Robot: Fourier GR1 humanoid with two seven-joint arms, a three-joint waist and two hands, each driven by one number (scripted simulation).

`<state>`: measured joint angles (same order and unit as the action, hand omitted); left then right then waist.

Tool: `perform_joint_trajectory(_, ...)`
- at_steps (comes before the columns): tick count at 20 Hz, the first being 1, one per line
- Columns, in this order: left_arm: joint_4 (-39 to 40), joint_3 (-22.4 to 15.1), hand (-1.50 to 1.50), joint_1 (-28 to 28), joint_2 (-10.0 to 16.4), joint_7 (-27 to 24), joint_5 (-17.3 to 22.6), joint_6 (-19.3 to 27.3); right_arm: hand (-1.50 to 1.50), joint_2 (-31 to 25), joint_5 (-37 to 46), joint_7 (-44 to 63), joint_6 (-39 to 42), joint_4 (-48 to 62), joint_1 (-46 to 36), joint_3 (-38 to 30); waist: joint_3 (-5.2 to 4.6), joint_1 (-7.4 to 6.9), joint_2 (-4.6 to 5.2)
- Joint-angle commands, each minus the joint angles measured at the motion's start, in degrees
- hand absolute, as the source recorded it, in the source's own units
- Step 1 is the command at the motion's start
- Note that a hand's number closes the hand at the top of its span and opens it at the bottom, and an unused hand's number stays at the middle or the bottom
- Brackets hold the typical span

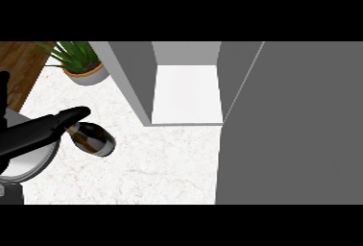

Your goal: Pick up the wine, place it into the cabinet and close the cabinet

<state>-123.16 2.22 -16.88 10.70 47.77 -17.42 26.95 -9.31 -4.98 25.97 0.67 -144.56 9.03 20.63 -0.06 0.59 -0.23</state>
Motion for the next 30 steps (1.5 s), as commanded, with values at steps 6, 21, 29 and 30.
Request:
perform_joint_trajectory(6,5.09,3.05,-1.50,9.57,-3.07,-13.15,7.21,-0.63,-1.50,-1.05,-1.80,6.71,-1.54,-13.51,0.50,-0.52,-0.06,0.09,0.12)
perform_joint_trajectory(21,21.96,8.13,-1.50,15.32,-5.02,-33.13,17.19,-7.70,-1.50,-2.69,-5.30,7.57,-1.29,-14.73,-0.85,-3.53,-0.01,0.64,0.18)
perform_joint_trajectory(29,30.82,11.89,-1.50,15.61,-4.07,-39.93,19.35,-9.89,-1.50,-2.44,-3.35,6.65,-1.82,-14.45,2.11,-1.80,0.02,0.37,0.10)
perform_joint_trajectory(30,32.65,14.04,-1.50,14.89,-2.87,-40.02,20.95,-10.60,-1.50,-2.58,-2.10,5.37,-1.49,-15.42,3.40,-0.38,0.01,0.72,0.02)
